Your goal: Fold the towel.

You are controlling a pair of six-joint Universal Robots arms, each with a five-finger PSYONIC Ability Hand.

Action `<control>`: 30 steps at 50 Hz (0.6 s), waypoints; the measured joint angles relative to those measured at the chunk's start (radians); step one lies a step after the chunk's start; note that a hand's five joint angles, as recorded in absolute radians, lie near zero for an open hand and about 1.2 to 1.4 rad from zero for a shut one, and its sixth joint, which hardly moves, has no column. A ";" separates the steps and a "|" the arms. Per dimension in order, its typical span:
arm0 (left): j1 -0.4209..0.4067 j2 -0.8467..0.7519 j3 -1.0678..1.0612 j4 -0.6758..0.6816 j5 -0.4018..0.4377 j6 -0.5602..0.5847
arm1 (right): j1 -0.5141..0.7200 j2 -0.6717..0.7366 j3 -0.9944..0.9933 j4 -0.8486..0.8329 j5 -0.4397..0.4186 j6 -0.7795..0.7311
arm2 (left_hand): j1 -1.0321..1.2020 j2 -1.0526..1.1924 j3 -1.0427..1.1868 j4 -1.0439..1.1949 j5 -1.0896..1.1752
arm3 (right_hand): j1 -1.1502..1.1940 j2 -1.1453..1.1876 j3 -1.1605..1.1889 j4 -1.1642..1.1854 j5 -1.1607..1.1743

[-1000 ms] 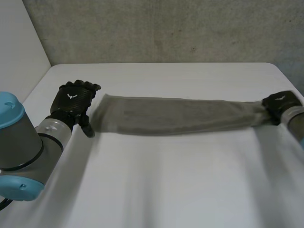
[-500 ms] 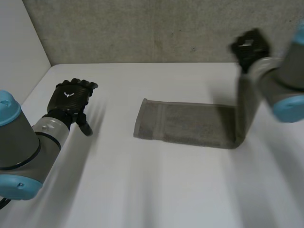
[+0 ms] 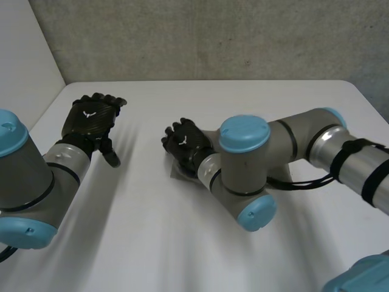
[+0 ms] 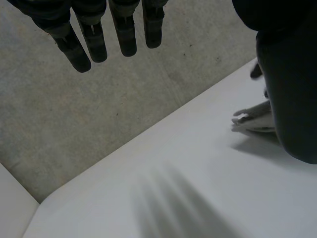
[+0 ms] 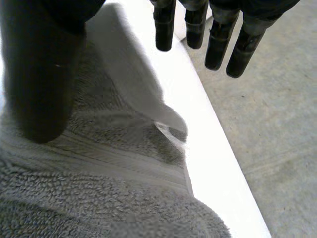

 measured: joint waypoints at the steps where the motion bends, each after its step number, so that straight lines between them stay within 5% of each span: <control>1: -0.001 -0.001 0.001 0.000 0.001 0.000 | -0.005 -0.026 0.015 0.003 0.001 0.019 | 0.000 0.000 0.000 0.000 0.000 | -0.011 0.000 -0.003 -0.001 0.000; 13: -0.008 -0.004 0.008 0.006 0.002 0.000 | -0.162 -0.317 0.310 0.014 0.008 0.112 | 0.000 0.000 0.000 0.000 0.000 | -0.021 0.000 -0.003 -0.001 0.000; 23: -0.017 -0.008 0.004 0.014 0.002 0.000 | -0.330 -0.359 0.554 0.001 -0.003 0.114 | 0.000 0.000 0.000 0.000 0.000 | -0.023 0.000 -0.003 -0.001 0.001; 28: -0.025 -0.017 0.003 0.015 0.002 0.000 | -0.384 -0.344 0.605 -0.050 -0.007 0.109 | 0.000 0.000 0.000 0.000 0.000 | 0.082 0.088 0.095 0.076 0.106; 30: -0.028 -0.018 0.002 0.015 0.002 0.000 | -0.392 -0.330 0.607 -0.065 -0.006 0.108 | 0.000 0.000 0.000 0.000 0.000 | 0.274 0.287 0.273 0.259 0.290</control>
